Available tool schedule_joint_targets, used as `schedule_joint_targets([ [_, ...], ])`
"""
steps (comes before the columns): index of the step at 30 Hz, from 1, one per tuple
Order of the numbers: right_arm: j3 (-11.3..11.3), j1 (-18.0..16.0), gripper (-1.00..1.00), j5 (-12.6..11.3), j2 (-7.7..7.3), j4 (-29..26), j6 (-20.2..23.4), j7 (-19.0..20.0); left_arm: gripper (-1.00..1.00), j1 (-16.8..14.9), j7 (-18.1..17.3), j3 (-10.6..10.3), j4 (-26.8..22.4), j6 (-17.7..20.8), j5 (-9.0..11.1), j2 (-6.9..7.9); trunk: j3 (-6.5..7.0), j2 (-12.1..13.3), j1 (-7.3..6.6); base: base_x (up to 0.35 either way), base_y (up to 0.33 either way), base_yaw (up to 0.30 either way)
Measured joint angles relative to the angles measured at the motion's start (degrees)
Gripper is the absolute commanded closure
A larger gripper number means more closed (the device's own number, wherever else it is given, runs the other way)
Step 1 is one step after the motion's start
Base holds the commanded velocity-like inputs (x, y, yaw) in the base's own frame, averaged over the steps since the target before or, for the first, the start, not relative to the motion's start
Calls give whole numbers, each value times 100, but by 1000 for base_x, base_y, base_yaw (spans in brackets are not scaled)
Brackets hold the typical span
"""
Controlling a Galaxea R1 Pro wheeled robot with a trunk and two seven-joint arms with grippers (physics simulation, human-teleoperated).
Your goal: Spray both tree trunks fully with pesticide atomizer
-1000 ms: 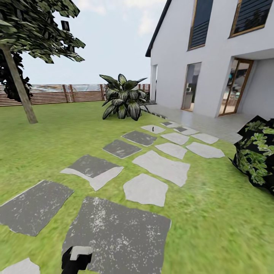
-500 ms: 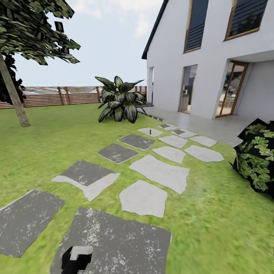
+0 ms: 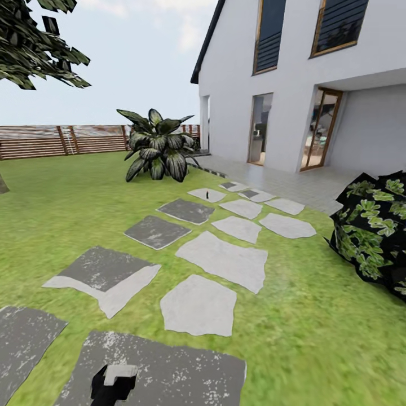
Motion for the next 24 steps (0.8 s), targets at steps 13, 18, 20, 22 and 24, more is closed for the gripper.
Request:
schedule_joint_targets([
  [13,-1,0,-100,5,0,-2,0,0,-100,0,0,-1,0,0,0,0,0,0,0,350,0,-5],
  [18,0,0,-100,4,1,-1,0,0,-100,0,0,-6,0,0,0,0,0,0,0,350,0,0],
  [20,-1,0,-100,5,1,-2,0,0,-100,0,0,-5,0,0,0,0,0,0,0,350,0,0],
  [22,0,-1,-100,6,1,-2,0,0,-100,0,0,-2,0,0,0,0,0,0,0,350,0,0],
  [24,0,0,-100,6,1,-1,0,0,-100,0,0,-3,0,0,0,0,0,0,0,350,0,0],
])
